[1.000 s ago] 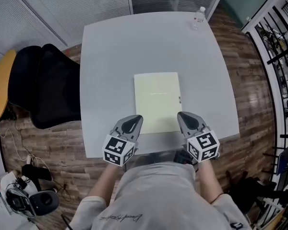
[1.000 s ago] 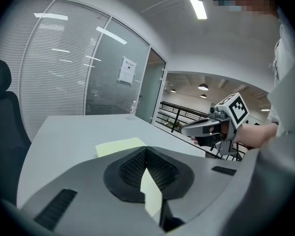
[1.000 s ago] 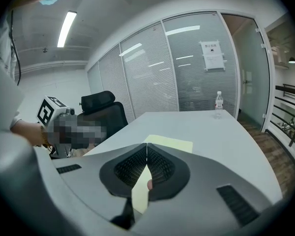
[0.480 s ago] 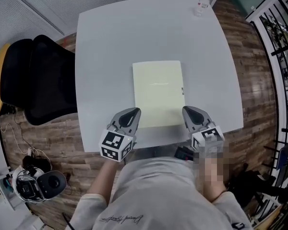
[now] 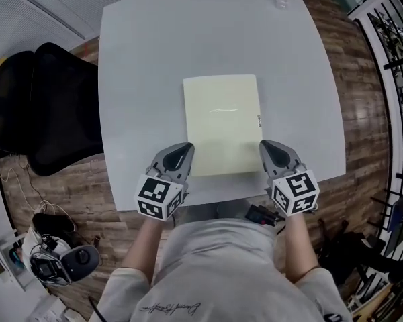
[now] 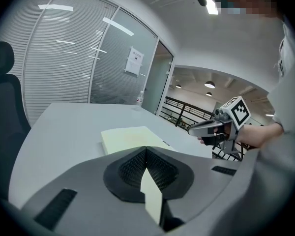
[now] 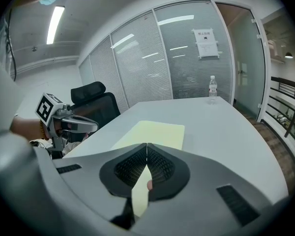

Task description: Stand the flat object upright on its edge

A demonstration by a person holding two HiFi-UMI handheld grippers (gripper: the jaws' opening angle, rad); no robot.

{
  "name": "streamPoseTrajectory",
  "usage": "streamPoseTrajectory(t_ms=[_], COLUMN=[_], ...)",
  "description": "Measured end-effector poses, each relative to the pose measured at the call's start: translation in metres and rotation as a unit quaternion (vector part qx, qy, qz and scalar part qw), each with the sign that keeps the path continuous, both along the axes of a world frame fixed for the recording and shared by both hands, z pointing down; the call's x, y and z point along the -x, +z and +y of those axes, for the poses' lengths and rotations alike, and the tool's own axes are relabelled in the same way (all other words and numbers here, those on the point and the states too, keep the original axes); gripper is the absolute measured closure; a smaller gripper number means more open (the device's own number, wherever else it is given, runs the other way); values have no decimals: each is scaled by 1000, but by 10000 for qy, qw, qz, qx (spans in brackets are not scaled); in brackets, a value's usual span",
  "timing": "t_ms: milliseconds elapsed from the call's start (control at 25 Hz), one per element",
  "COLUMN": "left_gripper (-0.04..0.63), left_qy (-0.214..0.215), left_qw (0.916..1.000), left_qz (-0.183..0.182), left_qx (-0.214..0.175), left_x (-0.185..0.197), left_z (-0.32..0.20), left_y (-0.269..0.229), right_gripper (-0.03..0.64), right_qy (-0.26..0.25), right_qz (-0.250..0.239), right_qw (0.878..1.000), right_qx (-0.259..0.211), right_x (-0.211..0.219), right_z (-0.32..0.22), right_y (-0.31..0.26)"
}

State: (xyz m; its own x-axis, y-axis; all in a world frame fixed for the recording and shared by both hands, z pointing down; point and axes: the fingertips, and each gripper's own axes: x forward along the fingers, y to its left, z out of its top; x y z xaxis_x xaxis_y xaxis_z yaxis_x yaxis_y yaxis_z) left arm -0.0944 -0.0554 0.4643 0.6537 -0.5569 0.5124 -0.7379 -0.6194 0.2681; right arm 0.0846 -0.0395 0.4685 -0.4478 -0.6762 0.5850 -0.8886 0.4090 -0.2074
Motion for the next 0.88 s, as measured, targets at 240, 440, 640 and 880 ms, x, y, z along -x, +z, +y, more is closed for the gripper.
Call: streamPoseTrajectory(t_ms=[240,440,640,880], left_gripper=[583,583,583,583], left_qy=[-37,-1,12,-152], left_qw=[9999,9997,9995,9979], left_qz=[-51,-96,-106,-16], left_qx=[132,218,301,634], left_x=[3,4,2,9], left_z=[-3,-5,-7,-13], left_y=[12,21,29,43], right_gripper=[592,592,592,591], right_qy=[10,-20,-17,14], right_qz=[6,57,101,124], right_qw=[9999,9997,9993,9987], right_qx=[113,225,349,501], right_x=[-2,-4,-10,-11], right_z=[-5,-8,-10,-15], right_y=[9,18,30,44])
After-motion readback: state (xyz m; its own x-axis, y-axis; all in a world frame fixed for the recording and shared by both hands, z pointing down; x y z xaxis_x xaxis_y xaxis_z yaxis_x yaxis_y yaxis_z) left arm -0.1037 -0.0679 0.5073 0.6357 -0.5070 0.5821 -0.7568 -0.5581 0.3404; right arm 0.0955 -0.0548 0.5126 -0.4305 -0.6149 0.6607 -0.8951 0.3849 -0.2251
